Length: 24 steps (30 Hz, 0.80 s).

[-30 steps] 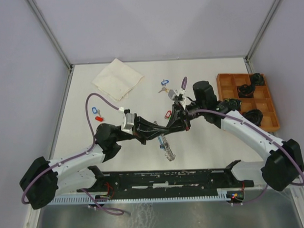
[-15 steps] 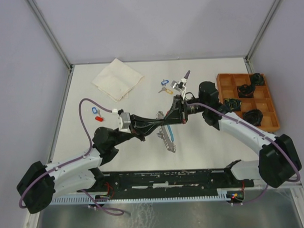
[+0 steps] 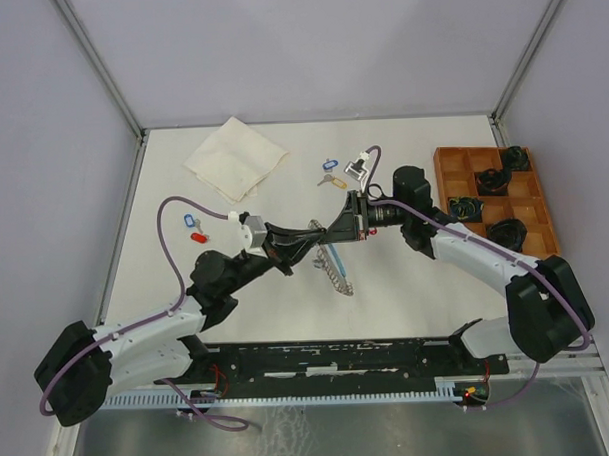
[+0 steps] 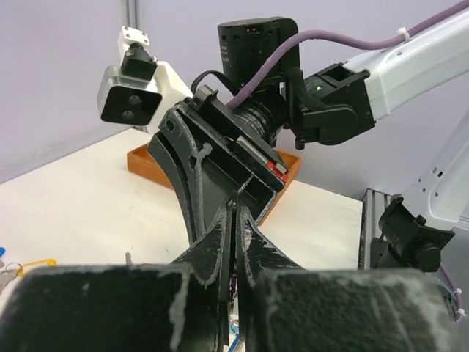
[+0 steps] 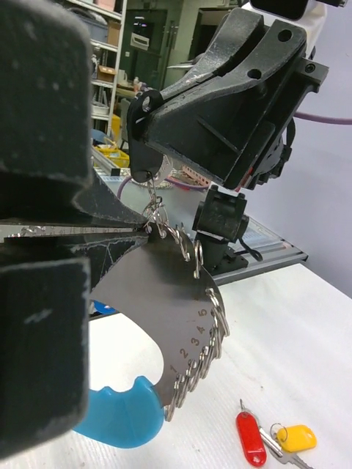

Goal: Remove the keys from the keyring

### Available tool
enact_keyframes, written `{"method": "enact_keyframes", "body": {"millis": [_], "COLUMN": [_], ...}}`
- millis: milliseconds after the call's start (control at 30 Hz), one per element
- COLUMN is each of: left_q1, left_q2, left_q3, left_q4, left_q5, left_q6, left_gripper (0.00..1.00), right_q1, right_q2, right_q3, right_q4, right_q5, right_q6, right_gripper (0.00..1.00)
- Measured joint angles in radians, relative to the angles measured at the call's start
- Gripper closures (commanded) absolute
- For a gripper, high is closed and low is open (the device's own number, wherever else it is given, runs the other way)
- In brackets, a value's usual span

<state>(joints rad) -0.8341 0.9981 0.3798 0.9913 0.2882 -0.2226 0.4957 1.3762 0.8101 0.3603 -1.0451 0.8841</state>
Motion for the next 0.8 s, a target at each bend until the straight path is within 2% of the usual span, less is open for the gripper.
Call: {"method": "enact_keyframes", "body": {"millis": [67, 167, 400, 467, 600, 633, 800], "left_q1": [0.004, 0.011, 0.035, 0.039, 0.043, 0.043, 0.048], "left_q2": [-0.003, -0.01, -0.04, -0.055, -0.086, -0.094, -0.098], "left_q3": [0.004, 0.007, 0.016, 0.023, 0.034, 0.035, 0.037], "left_q4": [-0.019, -0.047, -0.132, -0.152, -0.185, -0.193, -0.209], "left_q5": [0.0, 0.002, 0.028, 0.039, 0.074, 0.091, 0.132], "left_q6": [0.0, 0.0, -0.002, -0.002, -0.002, -0.002, -0.003], "left_gripper": [0.97, 0.97, 0.97, 0.97, 0.97, 0.97, 0.97], "right_q1": [-0.001, -0.005, -0.014, -0.014, -0.014, -0.014, -0.014], "right_q2": [0.003, 0.004, 0.004, 0.004, -0.011, -0.035, -0.086], "right_q3": [0.0, 0.003, 0.066, 0.103, 0.19, 0.22, 0.236], "right_q4": [-0.005, -0.021, -0.138, -0.232, -0.494, -0.62, -0.779], "right_q5": [0.002, 0.004, -0.014, -0.033, -0.067, -0.081, -0.096], "right_q6": [-0.002, -0.024, -0.183, -0.298, -0.632, -0.814, -1.102], "right_gripper": [0.77, 0.68, 0.58, 0.52, 0.4, 0.39, 0.41]}}
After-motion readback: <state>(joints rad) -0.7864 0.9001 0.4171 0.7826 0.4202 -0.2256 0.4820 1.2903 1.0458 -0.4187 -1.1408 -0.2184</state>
